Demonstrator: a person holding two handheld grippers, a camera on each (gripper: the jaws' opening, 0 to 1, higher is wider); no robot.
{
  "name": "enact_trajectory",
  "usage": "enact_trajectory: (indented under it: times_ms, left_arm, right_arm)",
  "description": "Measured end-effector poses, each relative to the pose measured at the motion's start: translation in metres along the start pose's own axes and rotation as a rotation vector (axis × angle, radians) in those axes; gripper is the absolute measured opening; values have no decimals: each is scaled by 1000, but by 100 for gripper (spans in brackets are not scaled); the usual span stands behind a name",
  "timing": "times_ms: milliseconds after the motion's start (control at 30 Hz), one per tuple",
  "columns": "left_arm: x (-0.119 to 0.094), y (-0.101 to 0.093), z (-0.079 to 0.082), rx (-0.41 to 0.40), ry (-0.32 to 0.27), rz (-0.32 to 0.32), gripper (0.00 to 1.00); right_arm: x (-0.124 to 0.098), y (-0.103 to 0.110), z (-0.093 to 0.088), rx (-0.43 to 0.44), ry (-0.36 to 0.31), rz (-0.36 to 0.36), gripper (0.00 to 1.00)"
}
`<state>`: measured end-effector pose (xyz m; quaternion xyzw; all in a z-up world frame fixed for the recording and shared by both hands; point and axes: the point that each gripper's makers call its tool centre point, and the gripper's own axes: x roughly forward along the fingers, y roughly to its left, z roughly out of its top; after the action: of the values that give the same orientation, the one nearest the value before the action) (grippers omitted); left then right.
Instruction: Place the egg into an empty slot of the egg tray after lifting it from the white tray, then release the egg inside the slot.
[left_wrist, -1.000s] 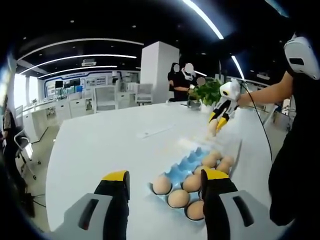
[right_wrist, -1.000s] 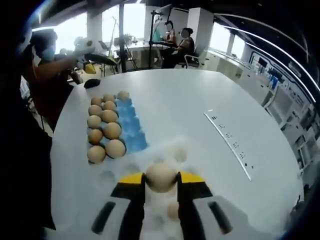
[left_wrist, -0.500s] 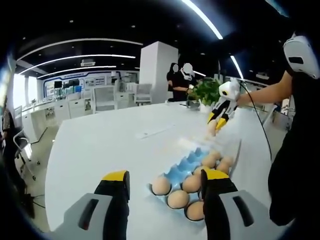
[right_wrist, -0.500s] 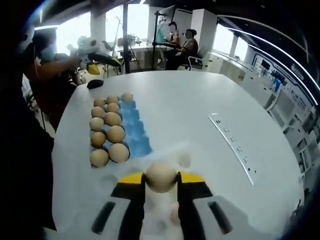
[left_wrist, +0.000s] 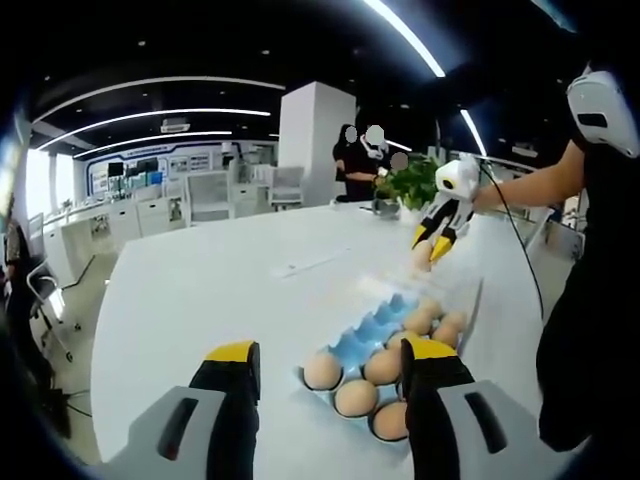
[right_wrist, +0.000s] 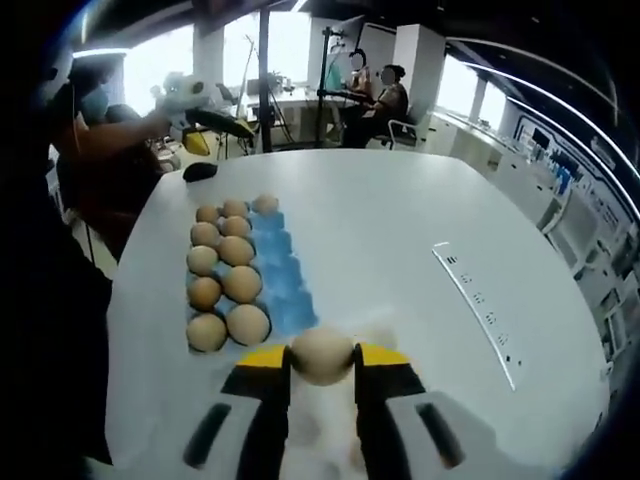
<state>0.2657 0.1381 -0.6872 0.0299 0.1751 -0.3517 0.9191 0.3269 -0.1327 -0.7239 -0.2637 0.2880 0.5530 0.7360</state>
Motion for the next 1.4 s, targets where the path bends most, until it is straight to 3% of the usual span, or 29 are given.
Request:
enact_trajectory:
  times_ms: [833,1400]
  left_arm:
    - [-6,4,-4,-15,0,17,57]
    - [-5,4,-3,-14,-3,18,57]
  right_arm:
    - [56,25,59,-87,-73,113,24]
    - [106,53,85,-113,-92,214,24]
